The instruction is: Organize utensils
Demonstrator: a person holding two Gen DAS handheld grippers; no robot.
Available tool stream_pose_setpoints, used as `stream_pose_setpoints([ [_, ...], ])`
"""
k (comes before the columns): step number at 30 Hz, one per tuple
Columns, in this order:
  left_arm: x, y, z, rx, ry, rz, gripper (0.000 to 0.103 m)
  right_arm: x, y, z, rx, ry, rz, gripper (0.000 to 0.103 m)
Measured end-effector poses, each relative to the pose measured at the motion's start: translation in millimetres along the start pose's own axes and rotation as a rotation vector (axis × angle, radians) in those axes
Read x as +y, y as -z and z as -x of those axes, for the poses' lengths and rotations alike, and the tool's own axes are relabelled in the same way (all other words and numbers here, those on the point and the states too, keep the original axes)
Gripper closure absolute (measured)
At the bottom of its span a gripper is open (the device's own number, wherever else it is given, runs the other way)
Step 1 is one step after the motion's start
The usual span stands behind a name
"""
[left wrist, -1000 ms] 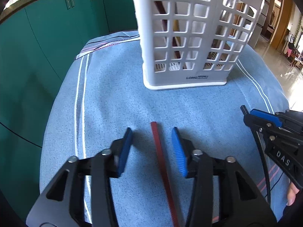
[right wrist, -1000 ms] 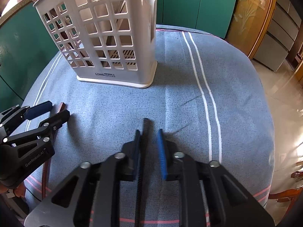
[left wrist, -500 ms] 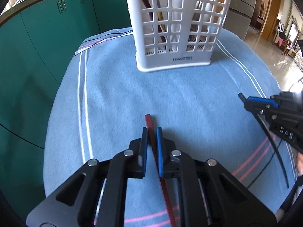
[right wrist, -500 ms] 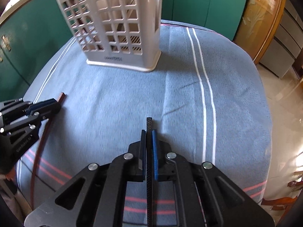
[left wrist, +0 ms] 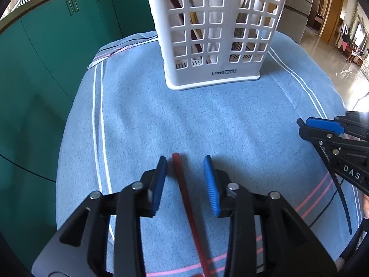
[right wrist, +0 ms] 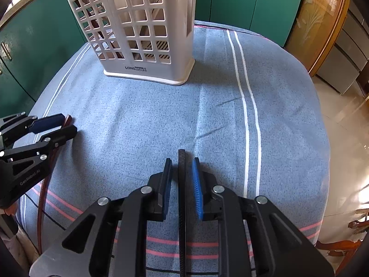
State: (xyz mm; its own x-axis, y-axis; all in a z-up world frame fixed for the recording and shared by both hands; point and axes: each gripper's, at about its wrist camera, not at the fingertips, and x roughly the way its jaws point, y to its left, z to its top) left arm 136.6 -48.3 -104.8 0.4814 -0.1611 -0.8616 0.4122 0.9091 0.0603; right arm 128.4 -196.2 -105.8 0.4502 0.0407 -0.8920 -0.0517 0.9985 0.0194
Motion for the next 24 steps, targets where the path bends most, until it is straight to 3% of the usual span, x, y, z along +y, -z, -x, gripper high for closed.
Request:
stream_pose_setpoints([
  [3,1,-1,-1,0.002,-0.029,0.002,0.053,-1,0,1,0.006,-0.009,-0.006,0.081],
  [7,3,-1,-1,0.002,-0.018,0.001,0.052,0,-1,-1,0.004,0.0,0.009,0.079],
  [9,3,-2,-1,0.002,-0.002,0.002,0.058,0,-1,-1,0.001,0.003,0.012,0.079],
  [11,2,-2,-1,-0.001,0.038,0.004,0.077,0,0,-1,0.0,-0.003,0.013,0.081],
  [13,-1,-2,-1,-0.006,0.046,0.001,0.091,1,0,-1,0.001,-0.021,0.014,0.095],
  [18,-4,-3,2,-0.017,0.057,0.021,0.094,3,1,0,0.0,-0.044,0.004,0.096],
  [24,2,-12,39,-0.114,0.038,0.044,0.097,1,-1,26,-0.07,-0.054,-0.013,0.096],
])
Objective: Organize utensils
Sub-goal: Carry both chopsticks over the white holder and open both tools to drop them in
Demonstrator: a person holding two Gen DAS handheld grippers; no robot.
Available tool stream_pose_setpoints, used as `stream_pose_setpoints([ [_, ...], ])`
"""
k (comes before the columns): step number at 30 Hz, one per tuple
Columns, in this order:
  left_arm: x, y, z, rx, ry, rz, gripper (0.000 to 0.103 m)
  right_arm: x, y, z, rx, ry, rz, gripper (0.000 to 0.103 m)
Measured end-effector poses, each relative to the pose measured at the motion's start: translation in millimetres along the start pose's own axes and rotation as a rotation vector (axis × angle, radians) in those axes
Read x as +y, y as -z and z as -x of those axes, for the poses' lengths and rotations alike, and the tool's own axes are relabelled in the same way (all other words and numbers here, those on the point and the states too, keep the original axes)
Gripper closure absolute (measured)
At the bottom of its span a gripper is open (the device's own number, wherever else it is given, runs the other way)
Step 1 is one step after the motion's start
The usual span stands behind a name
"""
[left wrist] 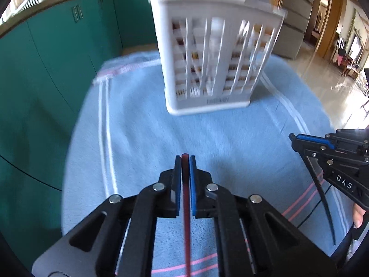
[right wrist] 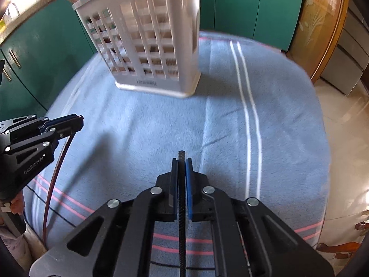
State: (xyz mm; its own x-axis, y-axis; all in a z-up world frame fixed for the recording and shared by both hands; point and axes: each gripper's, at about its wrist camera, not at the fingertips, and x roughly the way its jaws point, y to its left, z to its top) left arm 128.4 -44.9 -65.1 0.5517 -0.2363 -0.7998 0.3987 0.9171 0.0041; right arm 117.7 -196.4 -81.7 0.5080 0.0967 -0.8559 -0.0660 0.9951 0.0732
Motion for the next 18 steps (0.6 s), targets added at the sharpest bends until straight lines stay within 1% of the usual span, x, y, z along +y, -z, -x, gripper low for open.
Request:
stream_pose_setpoints([
  [7,0,-20,66,-0.183,0.017,0.005,0.097,1,-11,73,-0.179,-0.014,-0.005,0.096],
  [10,-3,-26,88,-0.249,0.026,0.009,0.097,1,-13,103,-0.251,-0.028,0.0,0.096],
  [18,-1,-39,129,-0.366,0.046,0.017,0.097,3,-16,161,-0.387,-0.045,0.005,0.096],
])
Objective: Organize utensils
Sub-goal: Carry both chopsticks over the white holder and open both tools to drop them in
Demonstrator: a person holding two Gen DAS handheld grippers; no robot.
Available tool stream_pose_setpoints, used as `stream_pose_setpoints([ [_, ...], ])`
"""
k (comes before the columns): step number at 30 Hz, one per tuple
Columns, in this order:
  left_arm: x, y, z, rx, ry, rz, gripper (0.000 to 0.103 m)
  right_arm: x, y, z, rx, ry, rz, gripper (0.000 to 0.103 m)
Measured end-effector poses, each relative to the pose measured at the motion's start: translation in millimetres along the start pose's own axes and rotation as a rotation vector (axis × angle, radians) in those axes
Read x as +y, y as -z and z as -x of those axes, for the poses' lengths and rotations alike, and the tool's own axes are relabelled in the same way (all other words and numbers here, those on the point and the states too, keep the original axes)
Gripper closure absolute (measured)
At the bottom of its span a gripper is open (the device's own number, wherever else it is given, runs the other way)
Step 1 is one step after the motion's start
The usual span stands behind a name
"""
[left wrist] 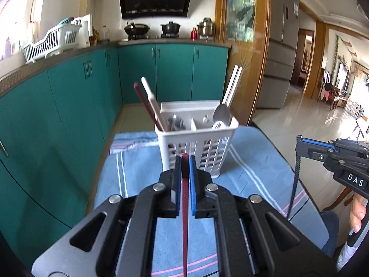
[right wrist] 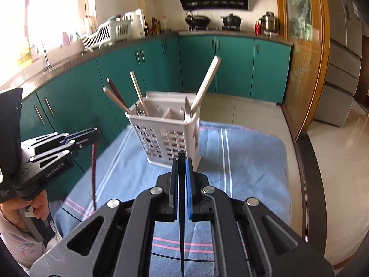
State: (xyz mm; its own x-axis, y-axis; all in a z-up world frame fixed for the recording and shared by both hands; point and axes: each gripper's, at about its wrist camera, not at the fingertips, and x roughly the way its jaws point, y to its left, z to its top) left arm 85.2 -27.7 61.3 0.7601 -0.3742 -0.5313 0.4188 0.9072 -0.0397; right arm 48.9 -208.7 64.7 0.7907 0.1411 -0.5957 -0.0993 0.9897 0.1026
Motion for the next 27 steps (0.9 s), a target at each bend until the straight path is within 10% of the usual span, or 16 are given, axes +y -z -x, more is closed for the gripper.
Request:
stream_pose_setpoints([
  [27,-10,-18,36,-0.1,-0.024,-0.013,0.097,17,-19,22,-0.081,0.009,0.024,0.096],
])
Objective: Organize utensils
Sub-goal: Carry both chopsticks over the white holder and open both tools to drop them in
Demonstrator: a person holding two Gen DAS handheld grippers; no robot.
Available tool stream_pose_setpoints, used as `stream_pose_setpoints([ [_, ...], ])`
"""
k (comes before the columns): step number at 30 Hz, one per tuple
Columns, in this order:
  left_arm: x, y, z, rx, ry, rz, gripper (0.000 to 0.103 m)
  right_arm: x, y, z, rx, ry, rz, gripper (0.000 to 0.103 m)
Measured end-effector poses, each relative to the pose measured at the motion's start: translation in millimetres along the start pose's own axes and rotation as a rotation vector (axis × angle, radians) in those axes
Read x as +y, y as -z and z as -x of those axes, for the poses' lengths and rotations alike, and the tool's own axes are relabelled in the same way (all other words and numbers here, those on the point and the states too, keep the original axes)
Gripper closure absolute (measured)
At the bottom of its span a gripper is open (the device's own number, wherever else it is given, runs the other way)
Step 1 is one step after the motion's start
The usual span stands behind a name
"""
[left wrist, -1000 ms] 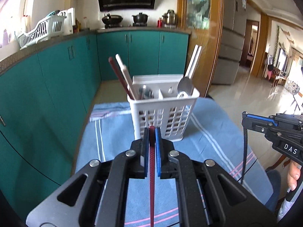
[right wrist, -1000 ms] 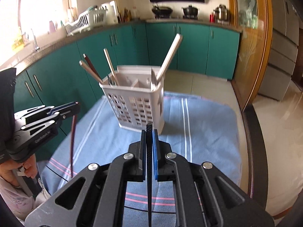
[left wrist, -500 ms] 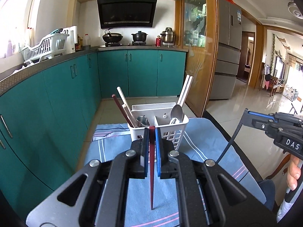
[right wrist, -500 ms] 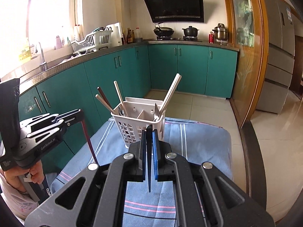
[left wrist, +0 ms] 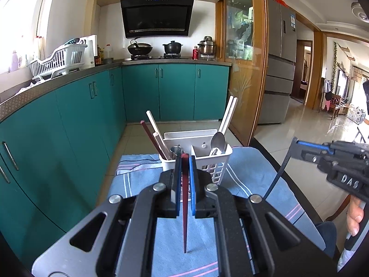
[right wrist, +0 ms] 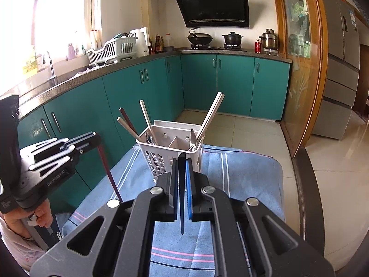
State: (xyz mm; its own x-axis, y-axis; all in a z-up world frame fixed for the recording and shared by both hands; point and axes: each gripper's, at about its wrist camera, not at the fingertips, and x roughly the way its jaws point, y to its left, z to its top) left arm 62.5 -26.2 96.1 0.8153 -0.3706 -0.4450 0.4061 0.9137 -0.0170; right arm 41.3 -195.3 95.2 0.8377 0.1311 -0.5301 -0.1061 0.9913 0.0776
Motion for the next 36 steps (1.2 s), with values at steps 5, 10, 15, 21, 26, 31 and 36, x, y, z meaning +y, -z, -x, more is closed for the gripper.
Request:
stream_pose_setpoints([
  [5,3,-12,7,-0.023,-0.009,-0.005,0.097,2,-1,-8,0.021,-0.005,0.007,0.096],
  [10,12,-49,29,-0.102,0.01,0.002,0.097,4,-32,8,-0.038,0.001,0.024,0.096],
  [15,23,-89,47,-0.196,0.017,0.027,0.097,6,-70,25,-0.111,-0.049,0.028,0.096],
  [21,31,-131,65,-0.32,-0.002,0.063,0.097,6,-116,52,-0.237,-0.032,0.014,0.096],
  [26,43,-152,57,-0.357,-0.039,0.117,0.097,9,-137,47,-0.272,0.031,0.006,0.096],
  [31,43,-154,31,-0.384,-0.066,0.112,0.097,10,-143,17,-0.278,0.053,-0.004,0.096],
  [36,43,-142,-5,-0.328,-0.061,0.12,0.097,-2,-148,-7,-0.306,0.042,-0.071,0.096],
])
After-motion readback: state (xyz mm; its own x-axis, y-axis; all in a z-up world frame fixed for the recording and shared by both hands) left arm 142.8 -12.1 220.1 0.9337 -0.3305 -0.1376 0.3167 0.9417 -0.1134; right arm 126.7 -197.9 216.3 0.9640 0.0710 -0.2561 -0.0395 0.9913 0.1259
